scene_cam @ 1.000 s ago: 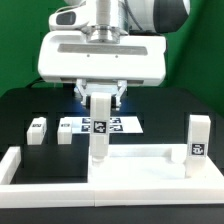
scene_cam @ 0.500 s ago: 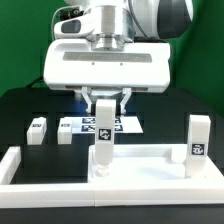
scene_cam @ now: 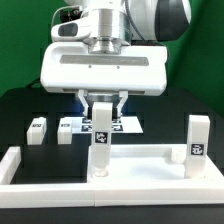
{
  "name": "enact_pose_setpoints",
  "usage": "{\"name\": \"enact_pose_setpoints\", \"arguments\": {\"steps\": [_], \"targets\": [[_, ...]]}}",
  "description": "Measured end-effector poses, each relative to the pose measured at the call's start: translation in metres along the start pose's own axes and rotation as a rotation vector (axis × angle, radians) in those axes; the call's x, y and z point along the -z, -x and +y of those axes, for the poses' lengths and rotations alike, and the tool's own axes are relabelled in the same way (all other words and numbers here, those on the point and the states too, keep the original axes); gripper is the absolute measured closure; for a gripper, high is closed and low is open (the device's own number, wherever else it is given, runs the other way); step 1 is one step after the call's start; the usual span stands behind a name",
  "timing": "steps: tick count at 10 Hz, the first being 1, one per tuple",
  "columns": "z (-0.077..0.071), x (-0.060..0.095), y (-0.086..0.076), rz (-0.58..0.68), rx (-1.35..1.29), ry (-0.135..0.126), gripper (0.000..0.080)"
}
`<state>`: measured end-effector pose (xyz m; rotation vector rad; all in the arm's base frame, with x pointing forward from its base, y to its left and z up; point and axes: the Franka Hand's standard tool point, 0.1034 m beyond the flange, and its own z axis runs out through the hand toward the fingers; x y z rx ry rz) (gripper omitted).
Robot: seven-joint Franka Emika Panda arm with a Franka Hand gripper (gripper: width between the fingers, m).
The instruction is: Assemble desk
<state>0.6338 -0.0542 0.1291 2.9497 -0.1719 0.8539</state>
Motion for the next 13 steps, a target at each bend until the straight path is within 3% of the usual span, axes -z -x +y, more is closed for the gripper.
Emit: {"name": "enact_pose_setpoints", "arguments": {"steps": [3,7,8,9,11,13], "targets": [[-0.0013,-0.0083,0.0086,-0.011,0.005,0.004,0.0509],[0.0005,-0.0091,0.0072,0.008,0.007,0.016,0.0509],[0.0006,-0.0093,0.0074,0.008,0.007,0.016,0.0433],[0.0007,-0.0093,0.0074,0.008,0.007,0.016,0.0433],[0.0008,-0.0093,0.0074,0.008,0.007,0.016,0.0181],[0.0009,-0.0093,0.0074,0.008,0.007,0.017,0.0159]]}}
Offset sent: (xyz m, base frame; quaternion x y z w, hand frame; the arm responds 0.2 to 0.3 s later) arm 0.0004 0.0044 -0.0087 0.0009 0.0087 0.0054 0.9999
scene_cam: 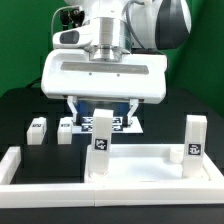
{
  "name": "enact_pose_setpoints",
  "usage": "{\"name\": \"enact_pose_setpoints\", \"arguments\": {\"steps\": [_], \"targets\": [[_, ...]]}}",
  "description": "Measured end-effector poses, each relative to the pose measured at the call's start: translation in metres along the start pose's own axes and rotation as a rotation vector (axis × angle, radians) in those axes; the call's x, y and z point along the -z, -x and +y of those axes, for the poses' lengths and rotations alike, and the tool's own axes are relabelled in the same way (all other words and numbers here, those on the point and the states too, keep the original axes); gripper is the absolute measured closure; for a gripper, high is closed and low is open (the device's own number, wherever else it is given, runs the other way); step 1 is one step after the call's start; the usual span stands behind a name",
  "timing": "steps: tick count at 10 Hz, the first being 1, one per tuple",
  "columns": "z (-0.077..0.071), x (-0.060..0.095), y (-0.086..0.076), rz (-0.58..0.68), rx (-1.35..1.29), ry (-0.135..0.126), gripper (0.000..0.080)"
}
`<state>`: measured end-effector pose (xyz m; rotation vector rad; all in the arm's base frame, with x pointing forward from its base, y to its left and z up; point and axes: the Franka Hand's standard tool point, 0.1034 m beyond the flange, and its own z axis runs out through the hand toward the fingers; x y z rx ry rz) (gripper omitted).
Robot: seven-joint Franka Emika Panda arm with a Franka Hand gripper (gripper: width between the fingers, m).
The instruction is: Assemble desk
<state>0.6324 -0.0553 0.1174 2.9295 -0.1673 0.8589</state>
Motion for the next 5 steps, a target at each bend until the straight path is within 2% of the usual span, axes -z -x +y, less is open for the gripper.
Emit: {"name": "enact_pose_setpoints", "arguments": {"steps": [3,4,5], "targets": [[0.0001,0.0000,0.0000,0.000,0.000,0.000,0.0151],[-0.0008,-0.0005,0.0007,-0.018,-0.007,-0.009,0.0151],[-0.0074,0.0021,-0.0035,-0.094,-0.044,-0.053,0.0151]]}}
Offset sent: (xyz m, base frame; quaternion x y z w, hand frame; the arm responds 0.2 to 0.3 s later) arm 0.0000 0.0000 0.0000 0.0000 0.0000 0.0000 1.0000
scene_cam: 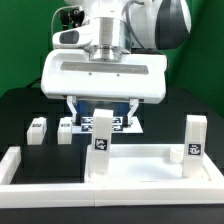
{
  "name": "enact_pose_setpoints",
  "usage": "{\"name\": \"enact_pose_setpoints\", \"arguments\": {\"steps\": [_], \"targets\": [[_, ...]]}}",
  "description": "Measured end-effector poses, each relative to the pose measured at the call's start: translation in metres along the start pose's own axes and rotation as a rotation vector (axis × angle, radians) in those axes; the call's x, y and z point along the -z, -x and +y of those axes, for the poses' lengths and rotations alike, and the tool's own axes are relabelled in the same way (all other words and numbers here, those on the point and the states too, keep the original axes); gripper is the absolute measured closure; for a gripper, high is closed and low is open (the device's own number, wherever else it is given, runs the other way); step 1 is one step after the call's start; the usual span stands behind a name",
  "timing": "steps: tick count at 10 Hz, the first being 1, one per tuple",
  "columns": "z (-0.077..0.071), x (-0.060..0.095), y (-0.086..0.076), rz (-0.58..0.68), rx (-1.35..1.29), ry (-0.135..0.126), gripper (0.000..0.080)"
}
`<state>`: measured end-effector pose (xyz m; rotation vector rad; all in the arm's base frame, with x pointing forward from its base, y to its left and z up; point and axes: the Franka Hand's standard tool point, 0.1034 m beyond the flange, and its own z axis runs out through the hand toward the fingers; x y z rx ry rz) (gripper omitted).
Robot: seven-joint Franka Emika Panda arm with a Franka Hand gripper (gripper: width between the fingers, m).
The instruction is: Assemble desk
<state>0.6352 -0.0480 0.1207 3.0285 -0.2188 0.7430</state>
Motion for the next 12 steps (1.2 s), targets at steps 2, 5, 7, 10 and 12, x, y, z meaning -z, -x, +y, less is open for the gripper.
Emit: {"name": "enact_pose_setpoints", "arguments": {"steps": [2,5,7,10,12], "targets": [[0.002,-0.002,-0.006,-0.024,-0.015,-0.007,0.0151],[-0.003,-0.007,0.005,-0.251,-0.044,-0.067,0.0151],[0.007,-0.004,0.012,-0.427,-0.038,-0.083,0.0151],[0.007,-0.003,0.004,-0.513,-0.049,-0.085,0.0151],[0.007,-0.004,0.004,-0.515,-0.085,-0.077,0.0274]]}}
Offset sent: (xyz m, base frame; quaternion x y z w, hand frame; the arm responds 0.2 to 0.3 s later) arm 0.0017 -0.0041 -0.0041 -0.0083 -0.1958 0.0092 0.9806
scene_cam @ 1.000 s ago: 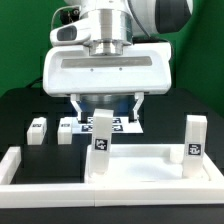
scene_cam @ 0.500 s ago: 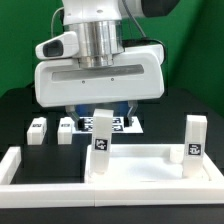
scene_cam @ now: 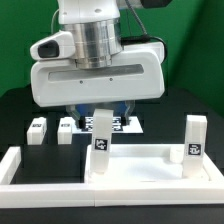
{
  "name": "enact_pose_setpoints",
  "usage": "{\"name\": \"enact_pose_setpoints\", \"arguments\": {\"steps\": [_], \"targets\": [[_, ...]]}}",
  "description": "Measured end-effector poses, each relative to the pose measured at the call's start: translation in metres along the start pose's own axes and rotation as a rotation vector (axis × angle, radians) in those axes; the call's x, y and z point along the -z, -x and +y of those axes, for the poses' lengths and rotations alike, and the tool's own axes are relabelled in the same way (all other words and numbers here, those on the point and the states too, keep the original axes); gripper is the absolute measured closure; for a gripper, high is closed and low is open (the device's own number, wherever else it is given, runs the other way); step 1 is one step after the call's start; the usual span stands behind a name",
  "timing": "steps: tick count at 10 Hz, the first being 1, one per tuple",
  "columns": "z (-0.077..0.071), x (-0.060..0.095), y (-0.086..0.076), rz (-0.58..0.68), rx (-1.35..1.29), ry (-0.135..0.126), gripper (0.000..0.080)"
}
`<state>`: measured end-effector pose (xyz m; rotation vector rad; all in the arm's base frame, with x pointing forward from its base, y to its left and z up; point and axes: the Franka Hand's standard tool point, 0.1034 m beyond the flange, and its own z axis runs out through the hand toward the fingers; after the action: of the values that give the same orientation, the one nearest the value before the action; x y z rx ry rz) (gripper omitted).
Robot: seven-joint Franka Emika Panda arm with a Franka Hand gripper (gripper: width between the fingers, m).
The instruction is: Assemble desk
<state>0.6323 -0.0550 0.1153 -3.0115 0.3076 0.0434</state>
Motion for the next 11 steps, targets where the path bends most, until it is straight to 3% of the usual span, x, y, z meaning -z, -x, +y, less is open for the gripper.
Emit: {"name": "enact_pose_setpoints", "arguments": {"steps": [2,7,8,11], "targets": [[0.0011,-0.0001,0.0000,0.000,-0.150,0.001,0.0510],[0.0011,-0.0027,-0.0005,0.012,-0.537,-0.003,0.0509],[0.0000,-0.0030,-0.0008,0.009,-0.711,-0.017,0.0509],[-0.0058,-0.0048,-0.0021,-0.030,-1.183,-0.114,0.0509]]}}
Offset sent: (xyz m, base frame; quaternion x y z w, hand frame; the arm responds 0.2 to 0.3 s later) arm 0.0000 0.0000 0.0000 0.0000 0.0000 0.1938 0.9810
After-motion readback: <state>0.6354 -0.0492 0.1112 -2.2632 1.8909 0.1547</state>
